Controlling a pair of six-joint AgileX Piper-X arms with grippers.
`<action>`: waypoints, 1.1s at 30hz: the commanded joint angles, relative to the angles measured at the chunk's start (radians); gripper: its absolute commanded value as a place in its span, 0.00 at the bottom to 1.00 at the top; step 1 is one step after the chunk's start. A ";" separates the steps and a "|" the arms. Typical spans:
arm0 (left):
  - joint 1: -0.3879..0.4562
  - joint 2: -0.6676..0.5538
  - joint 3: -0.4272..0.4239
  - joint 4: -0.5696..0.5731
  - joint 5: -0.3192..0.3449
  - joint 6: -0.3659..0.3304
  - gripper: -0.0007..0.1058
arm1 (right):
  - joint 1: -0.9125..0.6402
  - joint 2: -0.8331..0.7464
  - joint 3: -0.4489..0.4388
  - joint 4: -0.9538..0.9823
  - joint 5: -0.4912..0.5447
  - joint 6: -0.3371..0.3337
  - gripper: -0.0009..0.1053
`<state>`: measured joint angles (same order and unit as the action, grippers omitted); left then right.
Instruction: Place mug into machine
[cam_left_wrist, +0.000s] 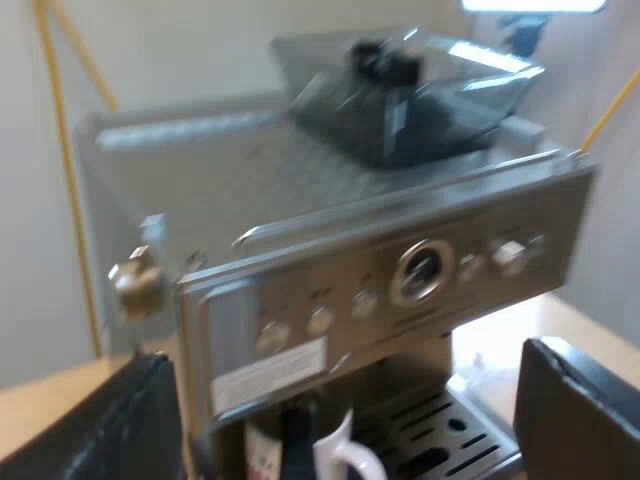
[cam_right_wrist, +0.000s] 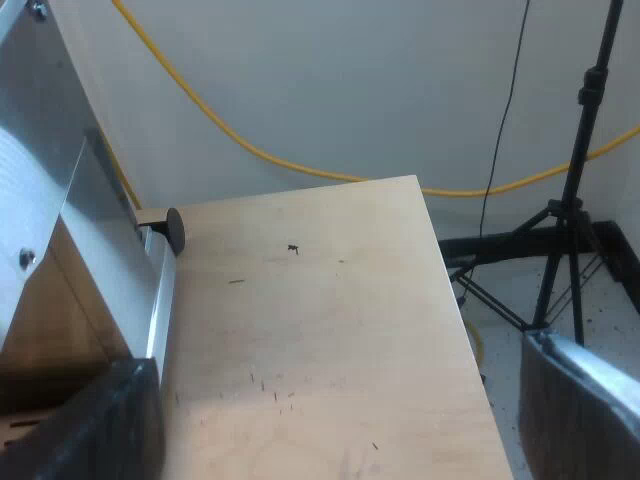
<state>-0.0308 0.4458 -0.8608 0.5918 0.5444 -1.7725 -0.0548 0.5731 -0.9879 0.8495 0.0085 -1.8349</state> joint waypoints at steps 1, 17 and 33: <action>-0.013 -0.037 -0.009 0.027 0.006 0.005 0.66 | -0.004 -0.068 0.032 0.002 -0.009 -0.005 0.69; -0.012 -0.382 0.044 0.327 -0.086 0.054 0.66 | -0.004 -0.494 0.165 0.074 -0.009 -0.005 0.69; -0.004 -0.600 0.034 0.605 -0.247 0.050 0.66 | -0.004 -0.627 0.187 0.180 -0.009 -0.009 0.69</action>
<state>-0.0333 -0.0141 -0.8205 1.1859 0.3121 -1.7176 -0.0548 -0.0128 -0.7989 1.0358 0.0000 -1.8333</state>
